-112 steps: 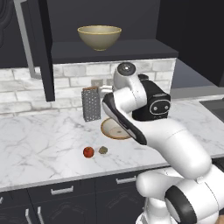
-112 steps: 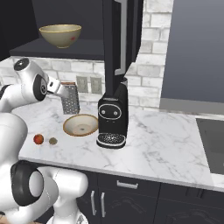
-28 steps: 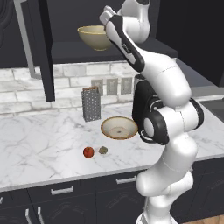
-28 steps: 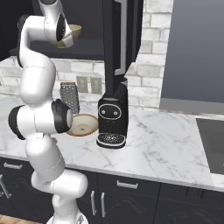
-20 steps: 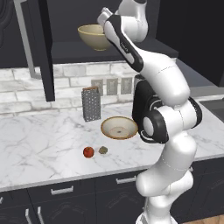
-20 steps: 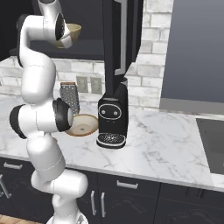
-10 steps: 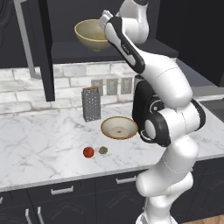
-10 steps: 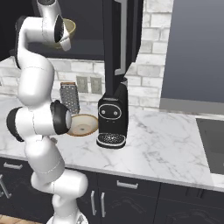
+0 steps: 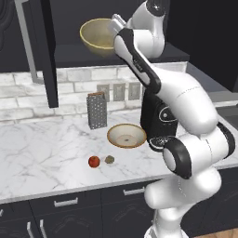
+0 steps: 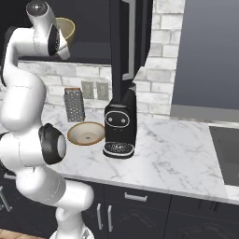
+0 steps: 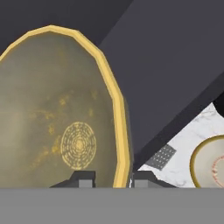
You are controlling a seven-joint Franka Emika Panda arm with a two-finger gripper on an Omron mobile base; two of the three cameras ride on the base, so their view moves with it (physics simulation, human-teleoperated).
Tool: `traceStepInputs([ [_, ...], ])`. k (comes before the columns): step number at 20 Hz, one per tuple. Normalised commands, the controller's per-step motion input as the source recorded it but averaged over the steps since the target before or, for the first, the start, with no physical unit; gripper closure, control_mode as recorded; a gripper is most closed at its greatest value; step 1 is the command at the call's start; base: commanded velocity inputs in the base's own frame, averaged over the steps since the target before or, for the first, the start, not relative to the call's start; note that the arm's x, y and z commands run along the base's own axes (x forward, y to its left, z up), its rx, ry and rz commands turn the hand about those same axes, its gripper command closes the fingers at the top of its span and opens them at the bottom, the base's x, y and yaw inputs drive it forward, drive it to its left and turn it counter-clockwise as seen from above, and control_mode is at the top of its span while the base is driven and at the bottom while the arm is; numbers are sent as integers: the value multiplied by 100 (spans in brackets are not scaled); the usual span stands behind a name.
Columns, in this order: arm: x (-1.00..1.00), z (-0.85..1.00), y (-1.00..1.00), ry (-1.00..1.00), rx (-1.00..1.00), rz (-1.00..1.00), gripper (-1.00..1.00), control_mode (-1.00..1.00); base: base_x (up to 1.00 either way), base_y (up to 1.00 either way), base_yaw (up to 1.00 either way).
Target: Pick both bowls and place them on the counter. Then place the garlic in one bowl and place the apple in the other bowl.
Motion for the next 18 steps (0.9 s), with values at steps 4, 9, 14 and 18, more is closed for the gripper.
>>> traceStepInputs([
  [4, -72, -21, -2, -11, 5, -5, 100, -100, 0, 0, 0],
  [9, -68, -21, -1, -1, 4, -3, 100, -100, 0, 0, 0],
  [14, -59, -10, 0, 1, 2, 0, 100, -100, 0, 0, 0],
  [18, -43, -30, 1, 13, 0, 0, 100, -100, 0, 0, 0],
])
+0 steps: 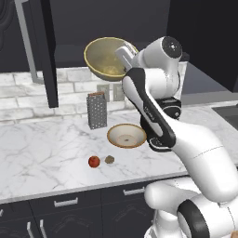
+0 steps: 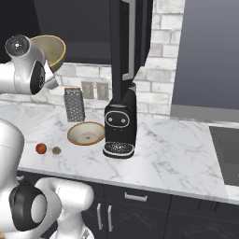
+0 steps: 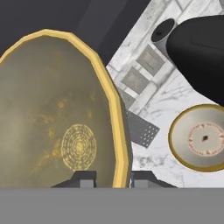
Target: Pick both bowls and place them on the counter. Then place the garlic in one bowl and place the apple in the other bowl.
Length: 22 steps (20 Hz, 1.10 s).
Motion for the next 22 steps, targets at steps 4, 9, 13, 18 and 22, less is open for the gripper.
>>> traceStepInputs([
  [4, -34, -37, 6, 14, 0, 4, 100, -100, 0, 0, 0],
  [9, -32, -55, 9, 10, 0, 6, 100, -100, 0, 0, 0],
  [13, -16, -53, 33, 12, 0, 11, 100, -100, 0, 0, 0],
  [18, -1, -49, 53, 17, 0, 14, 100, -100, 0, 0, 0],
  [22, 0, -50, 68, 17, -1, 15, 100, -100, 0, 0, 0],
])
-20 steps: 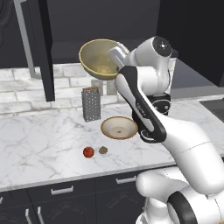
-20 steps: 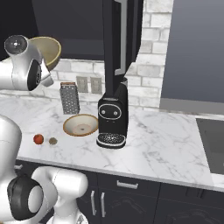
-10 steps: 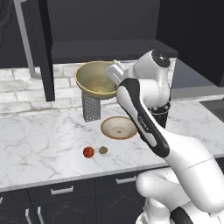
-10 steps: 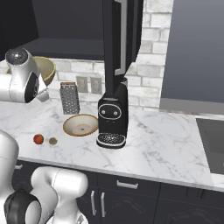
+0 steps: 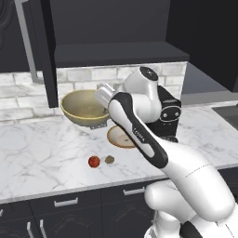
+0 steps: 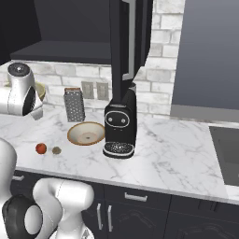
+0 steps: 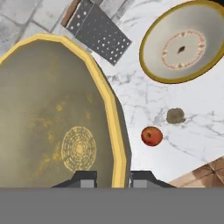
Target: Pick both bowls and place them on the counter. Then place the garlic in one bowl and place the apple in the other bowl.
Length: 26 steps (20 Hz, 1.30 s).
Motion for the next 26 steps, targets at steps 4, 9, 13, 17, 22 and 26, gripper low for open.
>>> traceStepInputs([
  [4, 4, -51, 59, 15, 0, 15, 100, -100, 0, 0, 0],
  [9, 10, -54, 42, 12, 0, 17, 100, -100, 0, 0, 0],
  [13, 12, -52, 39, 9, 0, 17, 100, -100, 0, 0, 0],
  [17, 9, -54, 38, 6, -1, 16, 100, -100, 0, 0, 0],
  [22, 5, -54, 32, 1, -5, 12, 100, -100, 0, 0, 0],
  [26, 2, -46, 13, 0, -6, 4, 100, -100, 0, 0, 0],
])
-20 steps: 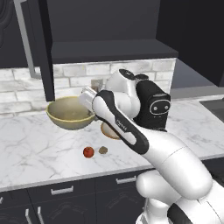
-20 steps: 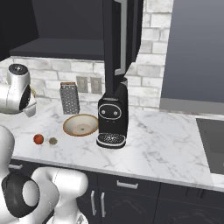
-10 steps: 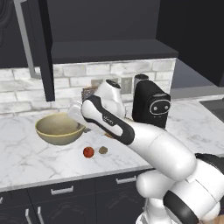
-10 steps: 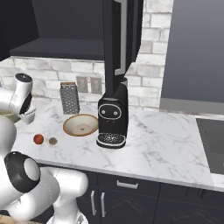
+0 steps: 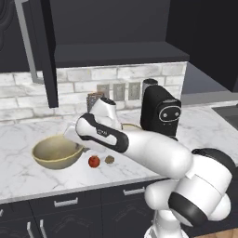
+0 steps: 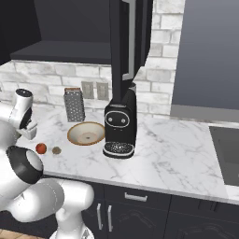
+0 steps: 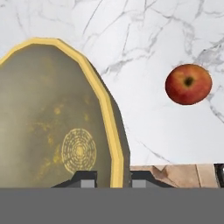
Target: Pick both bowls and place them on the counter. Then place the garlic in one bowl and place the apple in the other bowl.
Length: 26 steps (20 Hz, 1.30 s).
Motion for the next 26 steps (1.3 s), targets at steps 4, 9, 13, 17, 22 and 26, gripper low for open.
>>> traceStepInputs([
  [4, 4, -38, 3, 0, -6, 0, 100, -100, 0, 0, 0],
  [9, 12, -33, 1, 0, -3, 0, 100, -100, 0, 0, 0],
  [13, 14, -27, 1, -4, -3, 0, 100, -100, 0, 0, 0],
  [17, 15, -24, 0, -7, -3, 0, 100, -100, 0, 0, 0],
  [22, 23, -21, 0, -6, -4, 0, 100, -100, 0, 0, 0],
  [26, 26, -18, 0, -3, -5, 0, 100, -100, 0, 0, 0],
])
